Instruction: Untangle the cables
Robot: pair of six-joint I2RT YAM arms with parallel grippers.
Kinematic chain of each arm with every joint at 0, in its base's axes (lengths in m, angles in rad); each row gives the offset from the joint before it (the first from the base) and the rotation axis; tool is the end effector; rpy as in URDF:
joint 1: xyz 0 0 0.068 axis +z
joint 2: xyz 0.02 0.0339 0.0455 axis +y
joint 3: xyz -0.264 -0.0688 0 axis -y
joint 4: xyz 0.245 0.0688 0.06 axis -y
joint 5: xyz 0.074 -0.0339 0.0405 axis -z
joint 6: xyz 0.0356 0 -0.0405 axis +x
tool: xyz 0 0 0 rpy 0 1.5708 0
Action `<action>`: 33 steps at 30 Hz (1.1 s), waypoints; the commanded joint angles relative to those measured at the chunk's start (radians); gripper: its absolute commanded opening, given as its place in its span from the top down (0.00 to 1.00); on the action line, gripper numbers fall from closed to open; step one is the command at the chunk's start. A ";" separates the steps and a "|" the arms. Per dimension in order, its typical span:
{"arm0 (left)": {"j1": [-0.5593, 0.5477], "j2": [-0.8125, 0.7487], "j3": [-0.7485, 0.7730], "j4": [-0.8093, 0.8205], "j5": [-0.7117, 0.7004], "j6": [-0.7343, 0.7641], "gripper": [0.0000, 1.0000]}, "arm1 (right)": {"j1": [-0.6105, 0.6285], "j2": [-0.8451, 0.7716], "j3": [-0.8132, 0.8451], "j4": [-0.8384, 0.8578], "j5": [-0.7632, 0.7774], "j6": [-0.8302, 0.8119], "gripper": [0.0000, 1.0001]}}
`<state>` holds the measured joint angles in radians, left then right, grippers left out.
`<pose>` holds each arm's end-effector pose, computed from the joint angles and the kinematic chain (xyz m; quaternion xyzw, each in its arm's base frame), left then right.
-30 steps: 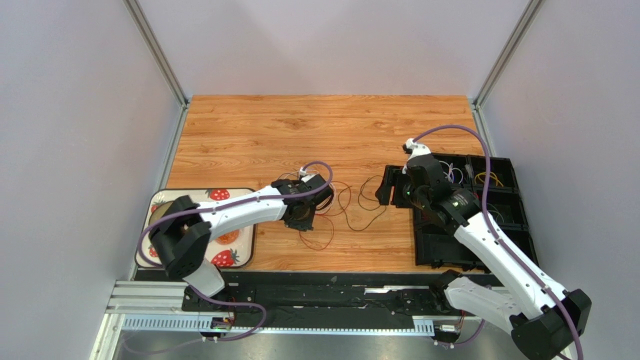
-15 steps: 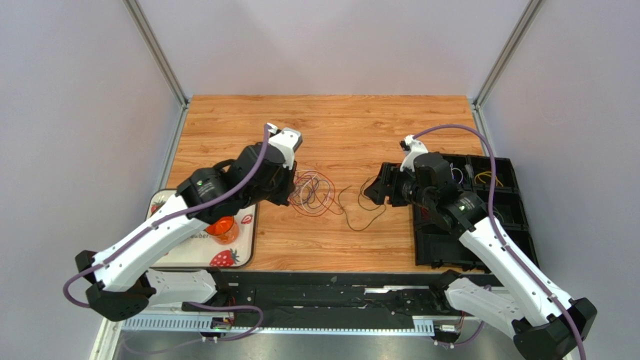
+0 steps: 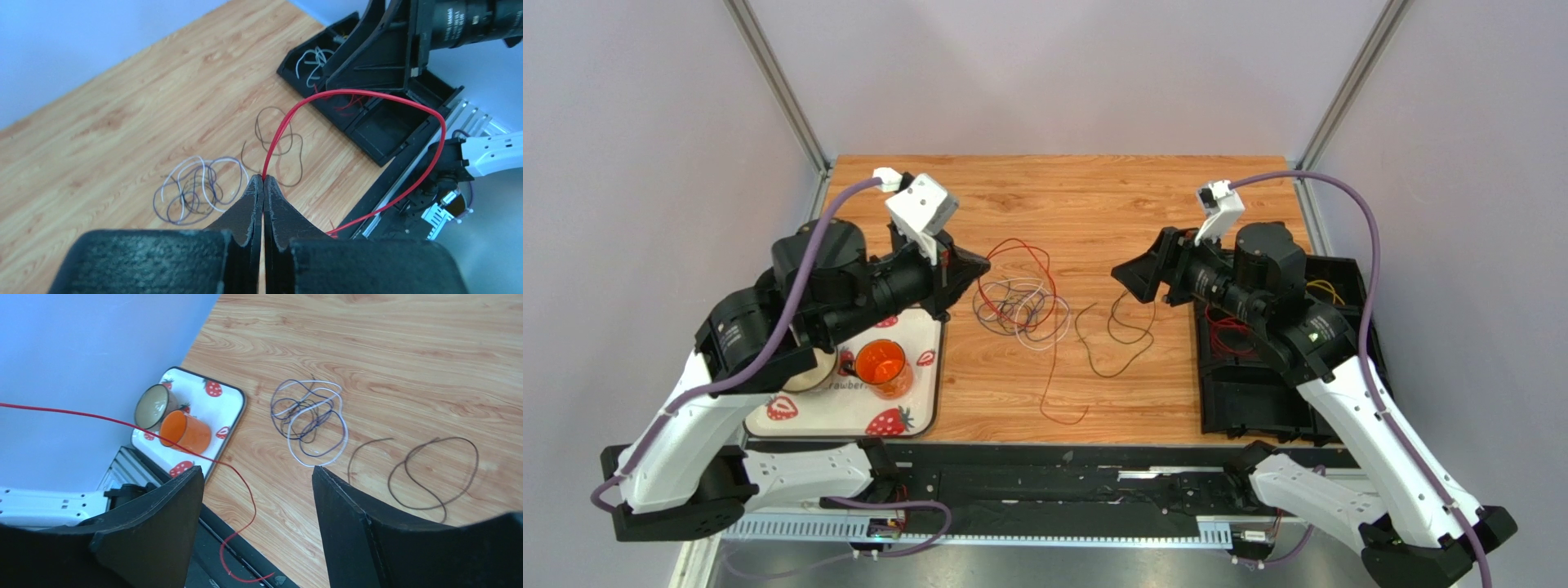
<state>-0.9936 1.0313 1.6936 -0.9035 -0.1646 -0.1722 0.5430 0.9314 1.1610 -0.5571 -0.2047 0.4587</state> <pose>0.0849 -0.1197 0.5119 0.2667 0.7394 -0.2844 0.5489 0.1593 0.1046 0.4045 -0.0935 0.8054 0.3510 0.4683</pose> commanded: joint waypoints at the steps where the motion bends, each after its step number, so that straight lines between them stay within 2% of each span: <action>1: -0.004 -0.039 -0.027 0.116 0.053 0.088 1.00 | -0.020 -0.009 0.029 0.095 -0.140 0.006 0.30; 5: -0.004 -0.066 -0.214 0.190 -0.028 0.051 1.00 | -0.040 -0.025 -0.009 0.098 -0.168 0.006 0.30; 10: -0.004 -0.071 -0.503 0.287 -0.082 -0.111 1.00 | -0.104 -0.054 -0.041 0.019 -0.096 -0.012 0.31; 15: -0.005 0.038 -0.669 0.370 -0.111 -0.242 1.00 | -0.104 -0.062 -0.079 -0.046 -0.009 -0.038 0.32; 23: -0.034 0.240 -0.699 0.201 -0.144 -0.441 1.00 | -0.104 -0.075 -0.153 -0.093 -0.028 -0.039 0.32; 27: -0.065 0.285 -0.732 0.189 -0.141 -0.509 1.00 | -0.104 -0.074 -0.233 -0.064 -0.122 0.009 0.32; 33: -0.080 0.418 -0.710 0.189 -0.116 -0.578 1.00 | -0.106 -0.057 -0.334 -0.105 -0.099 0.083 0.33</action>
<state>-1.0599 1.3796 0.9600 -0.7067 -0.2901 -0.6674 0.4400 0.8703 0.8703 -0.6533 -0.2825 0.4835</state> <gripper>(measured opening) 0.008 0.677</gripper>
